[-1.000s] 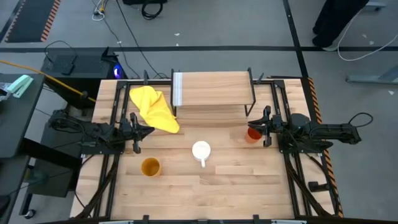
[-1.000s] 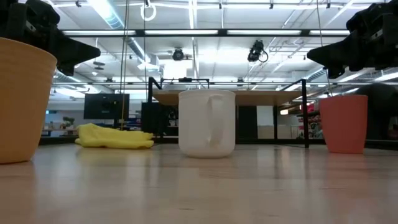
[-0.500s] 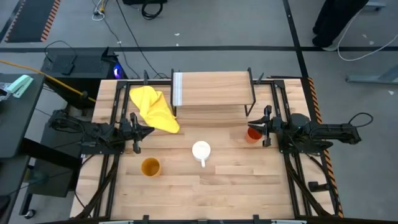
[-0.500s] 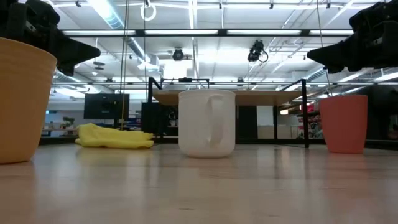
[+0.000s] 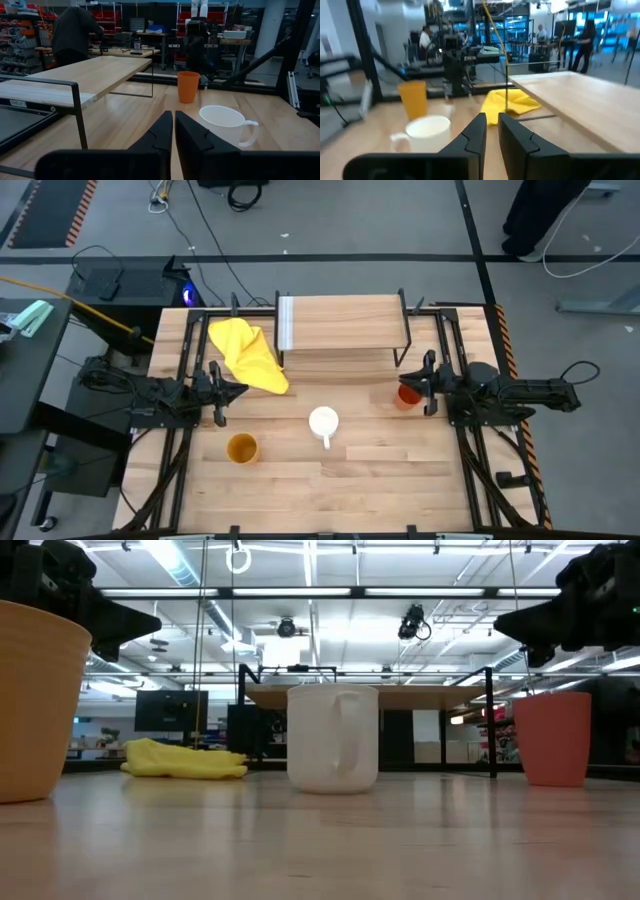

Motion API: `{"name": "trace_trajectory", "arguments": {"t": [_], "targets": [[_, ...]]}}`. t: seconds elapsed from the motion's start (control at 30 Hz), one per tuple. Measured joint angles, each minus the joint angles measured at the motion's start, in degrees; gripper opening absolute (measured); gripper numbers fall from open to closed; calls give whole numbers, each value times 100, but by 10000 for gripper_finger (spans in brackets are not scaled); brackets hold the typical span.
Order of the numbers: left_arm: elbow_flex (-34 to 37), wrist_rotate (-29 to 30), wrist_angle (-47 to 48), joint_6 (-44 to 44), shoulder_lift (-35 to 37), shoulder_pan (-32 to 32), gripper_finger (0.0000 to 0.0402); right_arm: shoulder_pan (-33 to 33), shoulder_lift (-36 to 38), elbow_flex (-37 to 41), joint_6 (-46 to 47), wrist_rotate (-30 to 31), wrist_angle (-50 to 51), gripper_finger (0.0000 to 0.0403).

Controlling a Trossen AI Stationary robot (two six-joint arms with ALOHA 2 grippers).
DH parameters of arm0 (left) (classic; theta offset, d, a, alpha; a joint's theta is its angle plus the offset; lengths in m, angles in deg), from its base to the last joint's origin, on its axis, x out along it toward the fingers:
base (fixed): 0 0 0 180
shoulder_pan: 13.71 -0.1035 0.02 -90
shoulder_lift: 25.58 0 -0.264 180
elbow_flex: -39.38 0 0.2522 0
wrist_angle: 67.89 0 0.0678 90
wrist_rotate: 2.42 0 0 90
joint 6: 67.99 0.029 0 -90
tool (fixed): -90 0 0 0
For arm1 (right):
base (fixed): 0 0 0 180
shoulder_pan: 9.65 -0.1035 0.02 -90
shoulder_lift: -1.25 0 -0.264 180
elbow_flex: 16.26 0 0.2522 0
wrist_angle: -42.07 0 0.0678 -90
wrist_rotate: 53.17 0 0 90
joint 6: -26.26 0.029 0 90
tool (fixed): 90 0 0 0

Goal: Stack small to large cups/mugs on shelf
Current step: Put the white mug on the shelf

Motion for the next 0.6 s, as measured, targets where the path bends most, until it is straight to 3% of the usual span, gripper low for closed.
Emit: {"name": "trace_trajectory", "arguments": {"t": [0.17, 0.47, 0.6], "targets": [[2, -2, 0, -2, 0, 0, 26, 0, 2, 0, 913, 0, -403, 58], [1, 0, 0, -2, 1, 0, 34, 0, 2, -1, 1003, 0, -1509, 58], [0, 0, 0, -4, 0, 0, 29, -1, 2, -186, 1022, -3, -1544, 58]]}}
